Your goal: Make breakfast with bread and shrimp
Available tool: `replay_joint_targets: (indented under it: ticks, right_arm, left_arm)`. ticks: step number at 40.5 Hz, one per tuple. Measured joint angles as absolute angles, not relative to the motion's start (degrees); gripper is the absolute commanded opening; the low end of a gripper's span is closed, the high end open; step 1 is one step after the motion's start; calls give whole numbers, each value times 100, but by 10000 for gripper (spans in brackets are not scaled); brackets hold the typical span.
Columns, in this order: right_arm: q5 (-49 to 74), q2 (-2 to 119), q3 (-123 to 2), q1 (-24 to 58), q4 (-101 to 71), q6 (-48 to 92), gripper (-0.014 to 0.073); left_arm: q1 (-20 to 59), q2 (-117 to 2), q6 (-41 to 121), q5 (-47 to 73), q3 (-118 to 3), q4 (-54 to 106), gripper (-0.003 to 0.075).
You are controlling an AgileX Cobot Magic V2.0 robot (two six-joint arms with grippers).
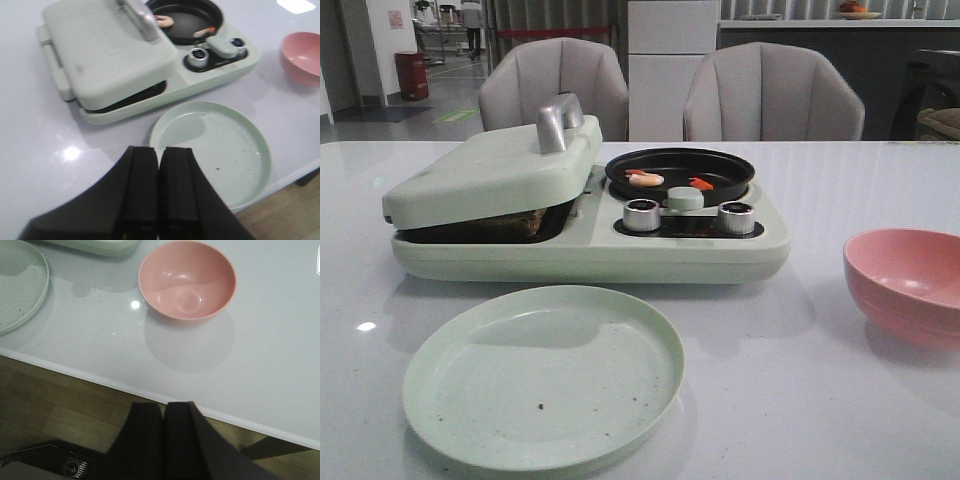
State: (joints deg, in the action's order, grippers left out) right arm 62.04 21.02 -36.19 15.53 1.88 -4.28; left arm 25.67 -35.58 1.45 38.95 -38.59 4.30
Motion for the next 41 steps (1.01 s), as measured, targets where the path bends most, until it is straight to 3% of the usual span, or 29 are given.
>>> replay_joint_targets:
  ticks: [26, 41]
  right_arm:
    - [6190, 2093, -3619, 1553, 187, -428, 34]
    - [6190, 2093, -3619, 1553, 193, -428, 34]
  left_arm:
    - [2260, -3449, -121, 4008, -3847, 106, 101]
    - [751, -1329, -131, 3416, -2713, 0, 101]
